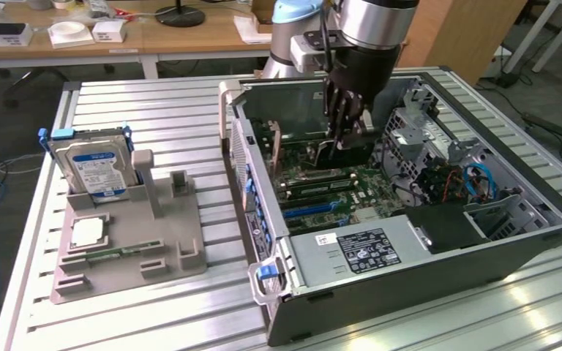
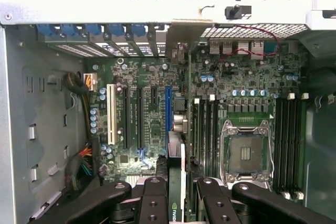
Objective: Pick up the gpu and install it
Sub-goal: 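Insert the gpu into the slot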
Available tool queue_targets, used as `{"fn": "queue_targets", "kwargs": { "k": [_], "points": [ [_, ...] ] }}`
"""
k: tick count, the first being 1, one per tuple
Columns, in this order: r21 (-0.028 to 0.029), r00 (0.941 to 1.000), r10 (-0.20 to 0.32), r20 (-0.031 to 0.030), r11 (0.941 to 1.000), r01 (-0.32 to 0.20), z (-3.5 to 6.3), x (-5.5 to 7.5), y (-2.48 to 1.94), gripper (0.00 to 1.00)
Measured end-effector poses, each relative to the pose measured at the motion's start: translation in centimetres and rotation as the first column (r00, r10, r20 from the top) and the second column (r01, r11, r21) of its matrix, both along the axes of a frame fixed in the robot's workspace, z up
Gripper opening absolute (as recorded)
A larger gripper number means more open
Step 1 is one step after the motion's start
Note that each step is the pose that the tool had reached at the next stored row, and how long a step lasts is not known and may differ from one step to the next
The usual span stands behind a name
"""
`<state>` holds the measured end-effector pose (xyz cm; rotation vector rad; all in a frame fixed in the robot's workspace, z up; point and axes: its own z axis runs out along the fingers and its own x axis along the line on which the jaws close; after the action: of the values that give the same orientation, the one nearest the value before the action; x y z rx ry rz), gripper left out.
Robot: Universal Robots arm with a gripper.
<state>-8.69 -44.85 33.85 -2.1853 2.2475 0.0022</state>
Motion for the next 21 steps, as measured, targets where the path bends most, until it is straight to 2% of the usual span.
{"fn": "queue_targets", "kwargs": {
  "k": [13,21],
  "points": [
    [-0.0005,1.0000,0.000,0.0000,1.0000,0.000,-0.42,-0.3,-0.53,0.26],
    [-0.0012,1.0000,0.000,0.0000,1.0000,0.000,-0.65,-0.3,-1.07,0.26]
  ]
}}
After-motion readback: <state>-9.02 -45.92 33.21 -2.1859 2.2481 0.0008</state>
